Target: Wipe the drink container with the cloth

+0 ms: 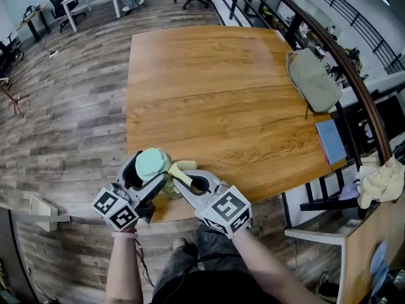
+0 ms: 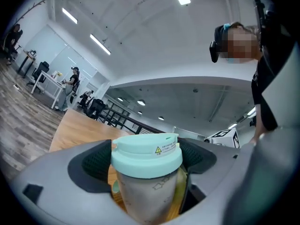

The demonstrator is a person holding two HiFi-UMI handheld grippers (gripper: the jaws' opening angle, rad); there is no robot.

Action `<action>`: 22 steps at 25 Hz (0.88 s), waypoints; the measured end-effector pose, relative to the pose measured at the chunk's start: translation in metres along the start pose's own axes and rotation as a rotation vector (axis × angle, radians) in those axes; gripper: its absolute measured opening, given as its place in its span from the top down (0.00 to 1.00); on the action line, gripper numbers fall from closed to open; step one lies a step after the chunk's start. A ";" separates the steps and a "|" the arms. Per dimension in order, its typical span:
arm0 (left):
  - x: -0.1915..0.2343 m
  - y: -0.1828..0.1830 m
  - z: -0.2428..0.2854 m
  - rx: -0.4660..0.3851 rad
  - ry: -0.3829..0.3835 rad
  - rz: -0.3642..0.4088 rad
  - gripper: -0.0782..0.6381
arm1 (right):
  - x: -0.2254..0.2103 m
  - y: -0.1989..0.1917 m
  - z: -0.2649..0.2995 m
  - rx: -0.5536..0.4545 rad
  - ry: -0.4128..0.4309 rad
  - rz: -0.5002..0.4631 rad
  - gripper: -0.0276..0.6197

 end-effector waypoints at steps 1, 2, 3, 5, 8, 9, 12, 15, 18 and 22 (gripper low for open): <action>0.002 0.000 -0.001 -0.006 -0.006 -0.007 0.28 | 0.000 0.002 0.003 0.002 0.002 -0.005 0.92; 0.004 0.001 -0.002 -0.011 -0.010 -0.015 0.28 | -0.001 0.004 0.007 0.002 0.003 -0.008 0.92; 0.007 0.001 -0.002 -0.015 -0.014 -0.023 0.28 | -0.002 0.006 0.010 0.001 0.005 -0.008 0.92; 0.012 0.000 -0.003 -0.018 -0.020 -0.044 0.28 | -0.004 0.009 0.015 0.000 0.008 -0.003 0.92; 0.017 -0.002 -0.008 -0.018 -0.023 -0.074 0.28 | -0.002 0.010 0.022 0.005 0.011 -0.001 0.92; 0.018 -0.002 -0.010 -0.021 -0.023 -0.081 0.28 | -0.001 0.010 0.023 0.005 0.013 0.002 0.92; 0.020 -0.002 -0.012 -0.030 -0.025 -0.087 0.28 | -0.001 0.009 0.024 -0.007 0.013 0.020 0.92; 0.021 -0.001 -0.010 -0.023 -0.033 -0.082 0.28 | -0.004 0.003 0.024 -0.004 -0.002 0.048 0.92; 0.021 -0.001 -0.010 -0.019 -0.039 -0.082 0.28 | -0.005 -0.011 0.023 0.026 -0.018 0.065 0.92; 0.022 -0.002 -0.012 -0.018 -0.043 -0.093 0.28 | -0.006 -0.030 0.022 0.050 -0.041 0.098 0.92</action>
Point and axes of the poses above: the fingertips, and each gripper's own axes: z forward along the fingers, x to its left, y out of its top, the point moved 5 cm from there along -z, backward along the fingers, and after that the axes turned 10 degrees about x, right-handed, at the moved point
